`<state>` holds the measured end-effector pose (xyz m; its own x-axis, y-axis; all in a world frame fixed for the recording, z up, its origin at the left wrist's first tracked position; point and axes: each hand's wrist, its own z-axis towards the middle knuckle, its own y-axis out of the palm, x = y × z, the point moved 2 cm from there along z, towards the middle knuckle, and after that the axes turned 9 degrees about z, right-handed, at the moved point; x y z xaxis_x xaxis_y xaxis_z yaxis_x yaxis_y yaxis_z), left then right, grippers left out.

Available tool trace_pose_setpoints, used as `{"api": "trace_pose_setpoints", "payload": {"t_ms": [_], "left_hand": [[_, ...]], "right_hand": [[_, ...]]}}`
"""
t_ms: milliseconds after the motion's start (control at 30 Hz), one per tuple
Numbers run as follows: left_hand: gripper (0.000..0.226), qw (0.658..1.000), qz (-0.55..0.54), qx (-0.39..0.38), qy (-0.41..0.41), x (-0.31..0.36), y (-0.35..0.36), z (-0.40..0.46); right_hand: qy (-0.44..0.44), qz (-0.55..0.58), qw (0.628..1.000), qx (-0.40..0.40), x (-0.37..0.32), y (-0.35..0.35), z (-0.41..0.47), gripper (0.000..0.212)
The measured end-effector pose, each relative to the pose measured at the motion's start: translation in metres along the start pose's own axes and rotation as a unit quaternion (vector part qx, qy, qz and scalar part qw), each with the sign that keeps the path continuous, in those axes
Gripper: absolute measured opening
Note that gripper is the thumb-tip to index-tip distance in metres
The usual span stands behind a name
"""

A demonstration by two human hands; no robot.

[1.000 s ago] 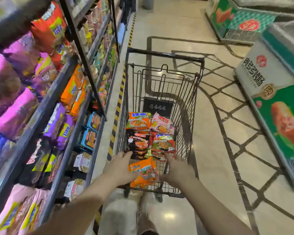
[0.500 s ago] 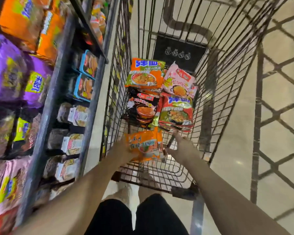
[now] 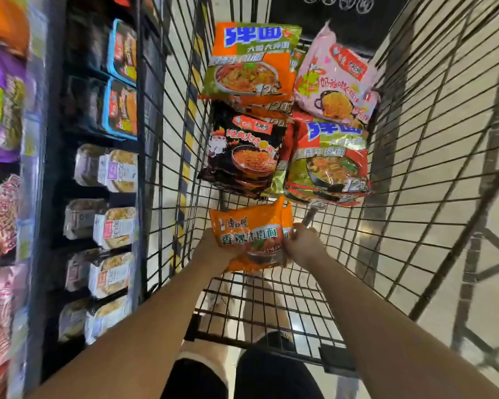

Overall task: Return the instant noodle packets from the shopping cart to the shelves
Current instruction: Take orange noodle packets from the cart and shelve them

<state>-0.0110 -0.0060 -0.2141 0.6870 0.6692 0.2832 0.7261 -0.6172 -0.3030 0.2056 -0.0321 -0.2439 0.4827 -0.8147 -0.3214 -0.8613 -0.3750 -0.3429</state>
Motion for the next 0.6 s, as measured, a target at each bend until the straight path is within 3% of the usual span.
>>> {"api": "trace_pose_setpoints", "payload": {"t_ms": [133,233,300,367,400,600], "left_hand": [[0.051,1.0,-0.007,0.005,0.002,0.0,-0.001,0.005],[0.062,1.0,0.019,0.013,-0.003,0.001,-0.008,0.003],[0.072,0.999,0.036,0.027,-0.001,0.003,-0.012,0.003],[0.064,0.999,0.047,0.021,0.015,0.007,-0.016,0.0],[0.061,0.998,0.056,0.015,0.026,0.01,-0.017,-0.003],[0.052,0.994,0.053,-0.009,0.1,0.016,-0.03,-0.022]], "right_hand": [[-0.009,0.095,0.995,-0.037,0.011,0.008,0.013,0.033],[-0.028,0.147,0.985,-0.082,0.006,0.007,0.001,0.026],[-0.025,0.155,0.982,-0.106,0.004,0.01,-0.006,0.046],[-0.023,0.161,0.98,-0.111,0.011,0.015,-0.001,0.077],[-0.032,0.164,0.98,-0.11,0.016,0.016,0.002,0.083],[-0.076,0.159,0.983,-0.058,0.0,-0.001,-0.035,0.048]]}}
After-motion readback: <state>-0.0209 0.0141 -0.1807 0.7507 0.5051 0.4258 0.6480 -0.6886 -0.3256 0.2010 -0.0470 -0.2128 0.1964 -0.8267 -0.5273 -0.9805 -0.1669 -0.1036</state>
